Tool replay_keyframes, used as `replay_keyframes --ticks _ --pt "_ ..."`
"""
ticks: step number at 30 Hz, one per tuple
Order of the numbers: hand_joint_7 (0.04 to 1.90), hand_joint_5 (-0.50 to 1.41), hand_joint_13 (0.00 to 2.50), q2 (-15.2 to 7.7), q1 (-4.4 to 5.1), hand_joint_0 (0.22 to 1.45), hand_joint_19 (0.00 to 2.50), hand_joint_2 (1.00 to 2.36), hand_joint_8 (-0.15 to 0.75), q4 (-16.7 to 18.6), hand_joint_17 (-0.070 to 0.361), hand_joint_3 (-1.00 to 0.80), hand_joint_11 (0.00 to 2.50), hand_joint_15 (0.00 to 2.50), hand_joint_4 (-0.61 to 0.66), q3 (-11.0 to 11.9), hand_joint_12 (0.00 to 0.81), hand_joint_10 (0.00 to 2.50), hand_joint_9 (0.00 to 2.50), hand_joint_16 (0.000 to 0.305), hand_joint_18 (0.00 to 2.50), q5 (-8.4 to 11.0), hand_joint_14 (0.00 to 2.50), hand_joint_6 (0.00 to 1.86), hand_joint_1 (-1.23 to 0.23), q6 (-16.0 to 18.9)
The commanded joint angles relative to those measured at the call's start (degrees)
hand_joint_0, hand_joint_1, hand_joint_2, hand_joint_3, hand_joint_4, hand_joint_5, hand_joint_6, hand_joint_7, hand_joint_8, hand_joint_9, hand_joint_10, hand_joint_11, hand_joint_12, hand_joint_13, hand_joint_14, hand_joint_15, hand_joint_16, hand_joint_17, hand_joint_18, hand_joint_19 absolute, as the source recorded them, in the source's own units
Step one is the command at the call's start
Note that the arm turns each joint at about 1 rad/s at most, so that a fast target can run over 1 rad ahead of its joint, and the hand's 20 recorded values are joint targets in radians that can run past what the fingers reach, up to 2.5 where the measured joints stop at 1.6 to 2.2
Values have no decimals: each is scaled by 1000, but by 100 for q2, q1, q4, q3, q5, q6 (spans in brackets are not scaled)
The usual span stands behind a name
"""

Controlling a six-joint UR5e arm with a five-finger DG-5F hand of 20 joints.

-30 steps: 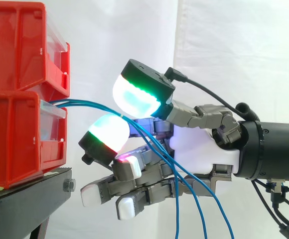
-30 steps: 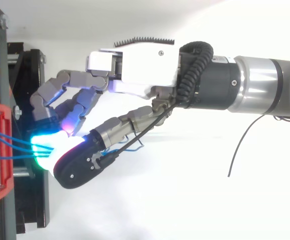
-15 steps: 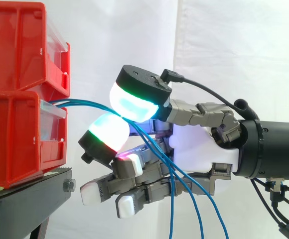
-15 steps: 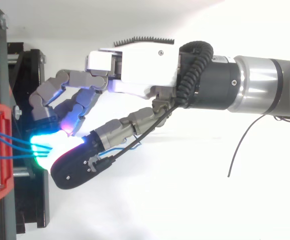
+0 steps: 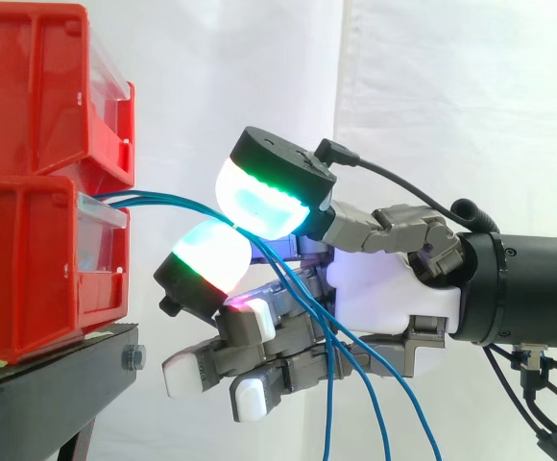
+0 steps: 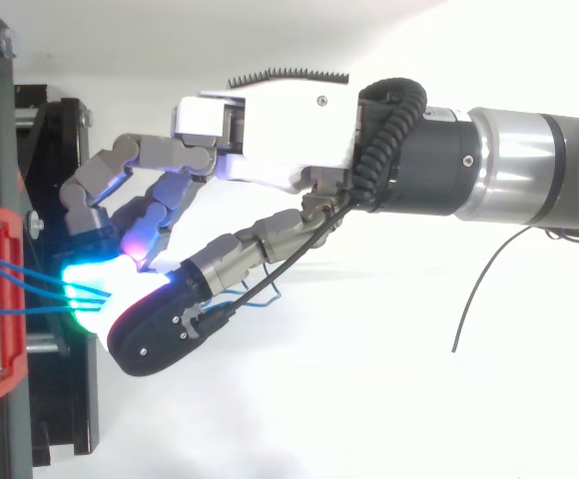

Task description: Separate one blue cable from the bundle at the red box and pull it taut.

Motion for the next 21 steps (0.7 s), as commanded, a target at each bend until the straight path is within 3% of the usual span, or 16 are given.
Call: replay_keyframes --ticks 1,11,21 --pt "1104 -178 743 0 0 782 691 1000 300 -21 96 -500 1085 455 -54 -1 342 23 1031 43 772 0 19 898 -870 4" --pt "1134 -170 780 0 18 768 689 1000 303 -12 94 -500 1104 473 -13 -1 337 23 1058 42 802 0 19 896 -918 39" --pt "1168 -149 813 0 26 575 744 1000 319 5 97 -500 1085 509 84 -1 348 23 1109 43 834 9 20 888 -849 48"
